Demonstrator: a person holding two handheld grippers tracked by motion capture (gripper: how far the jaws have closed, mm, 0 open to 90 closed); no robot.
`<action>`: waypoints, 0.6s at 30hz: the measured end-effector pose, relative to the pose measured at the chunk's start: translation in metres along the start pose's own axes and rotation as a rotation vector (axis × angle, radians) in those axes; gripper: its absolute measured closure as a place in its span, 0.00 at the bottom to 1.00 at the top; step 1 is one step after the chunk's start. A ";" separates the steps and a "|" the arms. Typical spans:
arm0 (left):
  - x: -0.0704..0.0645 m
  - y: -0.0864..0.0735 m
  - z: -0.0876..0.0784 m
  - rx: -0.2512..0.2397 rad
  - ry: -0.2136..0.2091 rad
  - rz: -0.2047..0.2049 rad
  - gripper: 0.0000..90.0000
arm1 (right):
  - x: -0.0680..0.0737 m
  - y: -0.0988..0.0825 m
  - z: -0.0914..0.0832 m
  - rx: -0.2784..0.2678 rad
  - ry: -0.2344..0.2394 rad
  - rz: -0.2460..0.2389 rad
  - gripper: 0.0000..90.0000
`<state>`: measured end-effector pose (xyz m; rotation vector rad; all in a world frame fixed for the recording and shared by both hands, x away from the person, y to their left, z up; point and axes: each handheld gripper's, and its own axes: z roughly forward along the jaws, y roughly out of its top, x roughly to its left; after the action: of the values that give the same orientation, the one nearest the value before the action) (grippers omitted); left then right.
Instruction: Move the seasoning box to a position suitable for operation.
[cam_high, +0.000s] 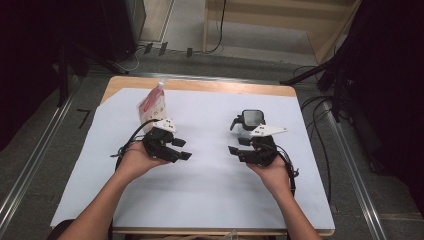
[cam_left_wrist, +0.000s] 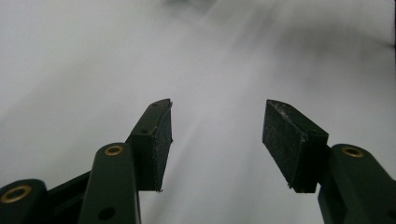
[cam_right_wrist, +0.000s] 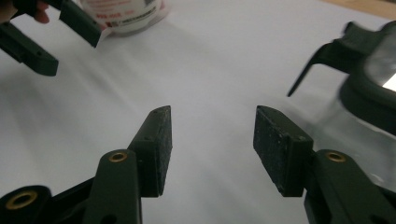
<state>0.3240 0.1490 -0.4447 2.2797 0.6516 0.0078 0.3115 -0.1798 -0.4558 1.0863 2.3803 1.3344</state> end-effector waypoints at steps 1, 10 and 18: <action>0.000 0.000 0.000 0.000 0.000 0.002 0.48 | -0.002 0.000 -0.004 -0.012 -0.002 0.013 0.53; -0.001 -0.001 -0.008 -0.023 0.008 -0.012 0.49 | -0.015 0.000 -0.015 -0.041 -0.070 0.050 0.49; 0.000 -0.003 -0.012 -0.018 0.034 -0.013 0.49 | -0.038 -0.005 -0.024 -0.056 -0.138 0.137 0.46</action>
<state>0.3203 0.1592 -0.4383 2.2622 0.6818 0.0457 0.3241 -0.2236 -0.4522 1.3016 2.1921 1.3132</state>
